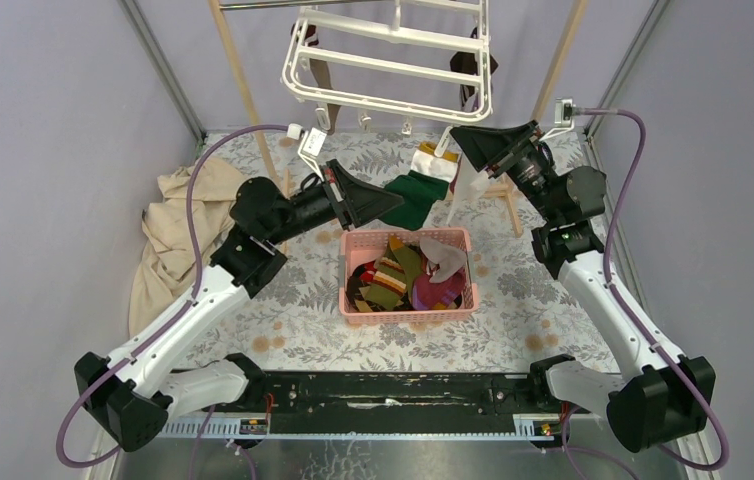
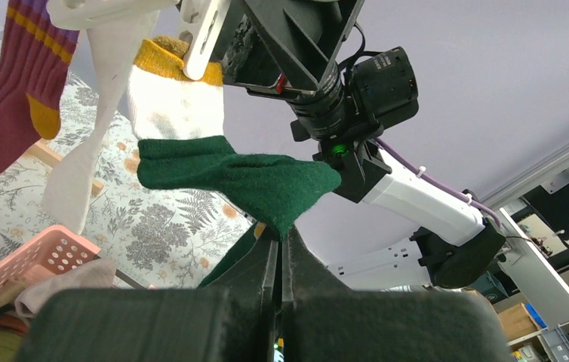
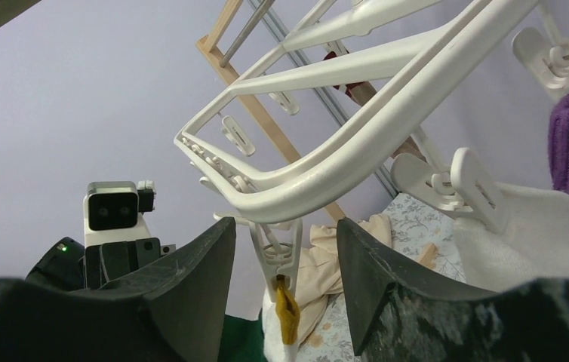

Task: Remove the socks clipped to the hanger
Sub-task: Remove the sock from the hanger.

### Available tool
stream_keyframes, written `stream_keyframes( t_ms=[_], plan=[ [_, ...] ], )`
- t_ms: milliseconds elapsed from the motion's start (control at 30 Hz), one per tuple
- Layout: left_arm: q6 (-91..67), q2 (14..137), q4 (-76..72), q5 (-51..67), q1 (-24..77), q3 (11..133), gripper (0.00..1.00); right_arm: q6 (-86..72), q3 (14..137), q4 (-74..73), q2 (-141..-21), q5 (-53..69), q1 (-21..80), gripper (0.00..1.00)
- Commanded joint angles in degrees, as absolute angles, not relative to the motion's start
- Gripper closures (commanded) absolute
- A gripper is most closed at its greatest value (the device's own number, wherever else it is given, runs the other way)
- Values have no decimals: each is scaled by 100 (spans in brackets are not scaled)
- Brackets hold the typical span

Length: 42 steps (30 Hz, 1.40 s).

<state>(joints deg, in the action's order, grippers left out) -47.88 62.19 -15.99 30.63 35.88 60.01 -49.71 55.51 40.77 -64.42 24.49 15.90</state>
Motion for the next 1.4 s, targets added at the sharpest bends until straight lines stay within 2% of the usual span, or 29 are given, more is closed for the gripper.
stream_keyframes(
  t_ms=[0,900,1000,1167,1367],
  plan=[
    [-4850,6282,-1884,3207,3542,6142,100,-5010,5860,4527,-6438,2347,1658,42],
    [-4835,6412,-1890,3261,3542,6186,100,-4635,6038,4200,-6450,2240,1966,65],
    [-4825,6408,-1881,3267,3542,6203,100,-4570,6042,4122,-6438,2212,1976,65],
    [-4825,6416,-1881,3272,3541,6200,100,-4468,6067,3986,-6416,2181,2002,53],
    [-4833,6425,-1914,3278,3542,6179,100,-4352,6115,3867,-6424,2134,2067,54]
  ],
)
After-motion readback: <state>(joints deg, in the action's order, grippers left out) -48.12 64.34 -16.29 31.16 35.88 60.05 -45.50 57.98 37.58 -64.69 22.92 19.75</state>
